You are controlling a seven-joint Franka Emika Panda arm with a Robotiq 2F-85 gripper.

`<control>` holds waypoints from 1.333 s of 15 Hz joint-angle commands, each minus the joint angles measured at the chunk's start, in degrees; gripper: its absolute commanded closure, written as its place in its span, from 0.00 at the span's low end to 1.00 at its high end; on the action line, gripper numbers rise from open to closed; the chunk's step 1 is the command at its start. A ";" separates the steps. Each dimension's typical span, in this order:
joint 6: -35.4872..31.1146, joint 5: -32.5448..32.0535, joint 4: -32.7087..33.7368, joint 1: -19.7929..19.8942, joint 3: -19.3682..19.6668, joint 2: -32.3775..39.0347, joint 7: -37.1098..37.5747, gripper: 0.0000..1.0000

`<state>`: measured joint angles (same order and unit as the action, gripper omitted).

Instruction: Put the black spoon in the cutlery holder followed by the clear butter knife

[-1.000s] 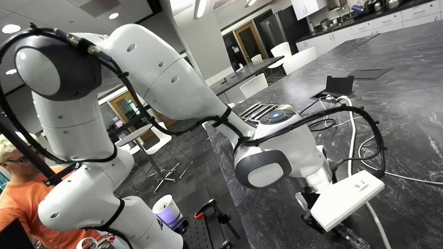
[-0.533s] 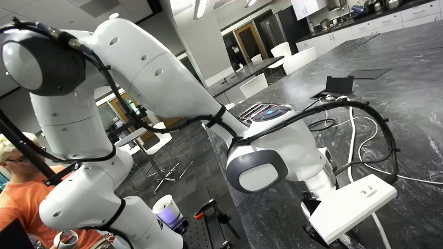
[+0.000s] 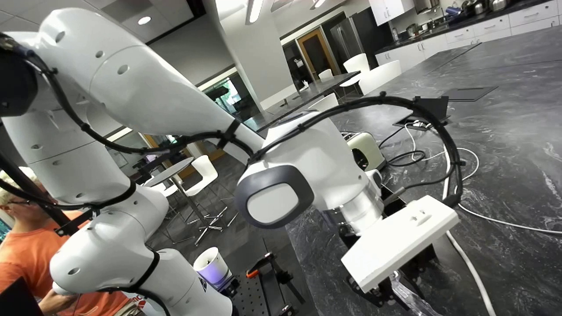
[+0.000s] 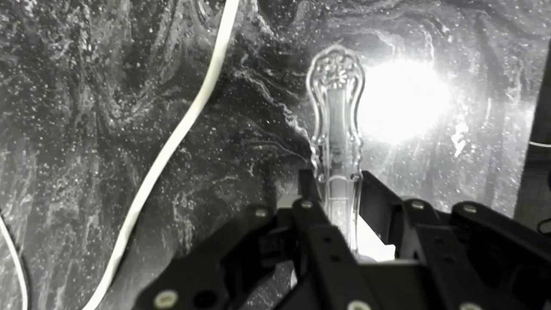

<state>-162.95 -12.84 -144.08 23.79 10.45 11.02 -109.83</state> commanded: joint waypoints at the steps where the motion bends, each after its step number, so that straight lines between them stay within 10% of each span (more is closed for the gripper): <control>1: 6.27 4.07 -7.26 -1.61 -0.29 -12.33 -2.62 0.93; 11: 29.90 30.91 -8.64 -14.62 4.02 -31.88 -1.65 0.93; 20: 25.19 68.16 -6.96 -28.48 10.63 -27.79 -12.53 0.93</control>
<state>-134.88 44.17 -152.33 -0.41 18.05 -19.62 -116.96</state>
